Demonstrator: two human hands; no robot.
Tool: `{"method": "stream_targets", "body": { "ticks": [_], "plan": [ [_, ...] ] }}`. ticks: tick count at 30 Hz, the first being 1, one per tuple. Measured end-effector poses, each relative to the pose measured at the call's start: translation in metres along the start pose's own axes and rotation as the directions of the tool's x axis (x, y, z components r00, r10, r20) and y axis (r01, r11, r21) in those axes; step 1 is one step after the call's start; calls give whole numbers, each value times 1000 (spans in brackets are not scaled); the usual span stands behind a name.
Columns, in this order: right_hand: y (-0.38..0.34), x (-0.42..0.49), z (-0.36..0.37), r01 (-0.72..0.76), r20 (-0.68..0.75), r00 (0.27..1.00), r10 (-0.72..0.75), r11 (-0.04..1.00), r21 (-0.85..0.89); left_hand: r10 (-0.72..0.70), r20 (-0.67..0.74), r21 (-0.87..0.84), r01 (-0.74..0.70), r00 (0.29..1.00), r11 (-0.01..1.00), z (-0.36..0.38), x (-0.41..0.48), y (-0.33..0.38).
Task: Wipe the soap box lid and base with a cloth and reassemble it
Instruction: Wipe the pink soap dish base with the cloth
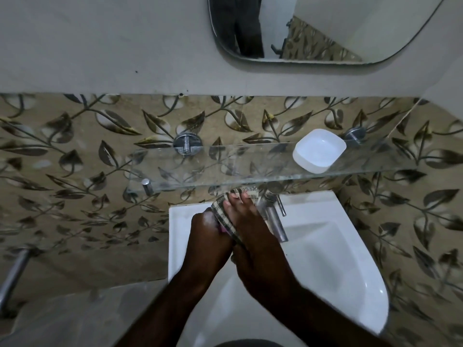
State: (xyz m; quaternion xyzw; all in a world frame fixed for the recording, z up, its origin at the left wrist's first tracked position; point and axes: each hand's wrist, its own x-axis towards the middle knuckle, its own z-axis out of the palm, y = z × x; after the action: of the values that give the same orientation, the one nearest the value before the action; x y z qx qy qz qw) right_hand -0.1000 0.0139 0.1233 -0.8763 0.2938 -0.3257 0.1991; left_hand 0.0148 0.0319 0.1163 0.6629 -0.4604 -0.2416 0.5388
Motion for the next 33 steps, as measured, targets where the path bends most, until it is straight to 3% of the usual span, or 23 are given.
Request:
{"method": "stream_targets", "body": {
  "ticks": [2,3,6,7,10,14,19,23,25,30,33],
  "plan": [
    [17,-1,-2,70,19,997,-69,995,-75,1,-40,15,0,999,1000,-1,-3,-2],
    [28,-2,-3,35,11,999,-35,997,-69,4,-59,28,-2,998,1000,0,-4,-4],
    [39,-1,-4,-248,-51,966,253,964,97,18,-11,78,-18,1000,997,4,-4,-9],
    [34,-2,-4,-261,-69,962,265,963,72,7,14,73,-8,1000,997,6,-3,-11],
    [8,-5,4,-189,-27,981,192,977,94,-34,4,-3,34,999,999,4,0,-8],
    [18,3,1,69,35,997,-65,991,-118,-2,-60,-99,-4,998,995,-3,0,-4],
    [22,10,-1,-150,-138,980,145,988,-24,12,-34,-69,-14,999,998,-3,-4,0],
    [-13,-8,10,9,-47,999,-11,998,-57,80,-34,-135,-84,996,987,-8,-9,-2],
    [3,-8,7,82,-27,996,-86,989,-124,31,-49,-141,-37,998,989,-7,-12,-4],
    [30,-7,-2,-143,-121,984,130,985,-101,99,-43,-52,-101,994,994,-4,-17,-1],
    [2,-14,4,-50,-88,995,38,989,-136,96,0,-121,-95,995,988,-8,-16,-4]
  ]
}}
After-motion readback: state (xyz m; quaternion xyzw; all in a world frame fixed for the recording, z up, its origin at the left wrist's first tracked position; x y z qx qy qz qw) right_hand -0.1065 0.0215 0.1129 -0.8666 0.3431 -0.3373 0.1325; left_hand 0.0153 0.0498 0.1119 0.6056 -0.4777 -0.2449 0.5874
